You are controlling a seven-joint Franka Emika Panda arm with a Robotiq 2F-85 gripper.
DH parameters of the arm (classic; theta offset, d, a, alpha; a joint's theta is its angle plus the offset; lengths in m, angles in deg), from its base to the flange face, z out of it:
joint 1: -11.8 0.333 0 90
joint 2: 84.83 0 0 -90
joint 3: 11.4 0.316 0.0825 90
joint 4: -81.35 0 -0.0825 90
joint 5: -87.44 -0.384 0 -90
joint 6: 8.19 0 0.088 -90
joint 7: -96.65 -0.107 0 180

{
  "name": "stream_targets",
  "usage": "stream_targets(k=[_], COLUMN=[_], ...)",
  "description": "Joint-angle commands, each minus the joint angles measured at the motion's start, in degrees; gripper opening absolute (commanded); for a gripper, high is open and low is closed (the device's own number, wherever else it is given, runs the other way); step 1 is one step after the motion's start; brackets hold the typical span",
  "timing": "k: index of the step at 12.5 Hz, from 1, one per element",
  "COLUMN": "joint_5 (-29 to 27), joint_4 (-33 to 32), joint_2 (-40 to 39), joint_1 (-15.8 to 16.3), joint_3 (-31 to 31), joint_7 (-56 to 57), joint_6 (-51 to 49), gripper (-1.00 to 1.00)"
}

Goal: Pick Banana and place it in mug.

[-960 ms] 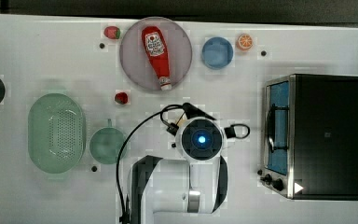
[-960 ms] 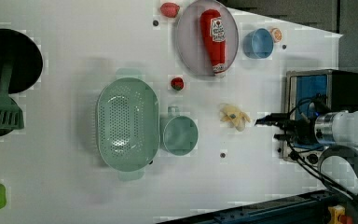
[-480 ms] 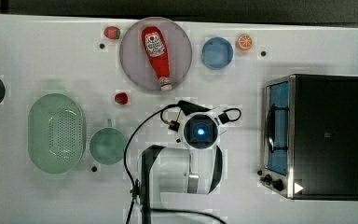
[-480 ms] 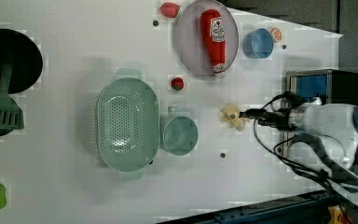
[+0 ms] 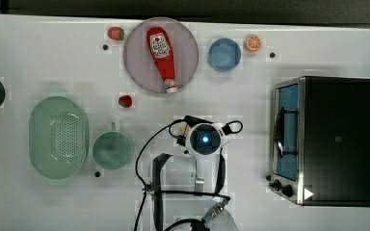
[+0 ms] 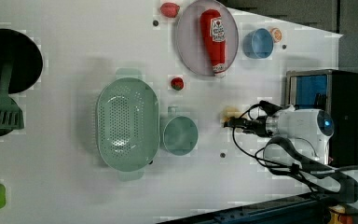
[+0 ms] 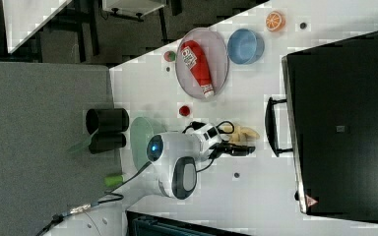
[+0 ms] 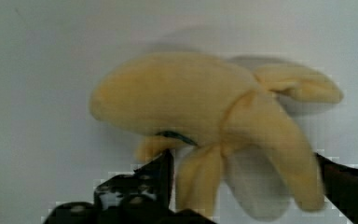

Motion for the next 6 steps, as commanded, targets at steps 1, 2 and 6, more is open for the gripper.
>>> stream_targets(k=[1,2,6], joint_5=[-0.7,-0.7,-0.7], joint_4=[0.3,0.3,0.4], joint_2=[2.8,2.8,3.9], joint_1=[0.0,0.0,-0.1], joint_3=[0.6,0.8,0.7], joint_7=[2.2,2.2,2.2], joint_6=[1.6,1.7,1.6], gripper=[0.69,0.43,-0.45])
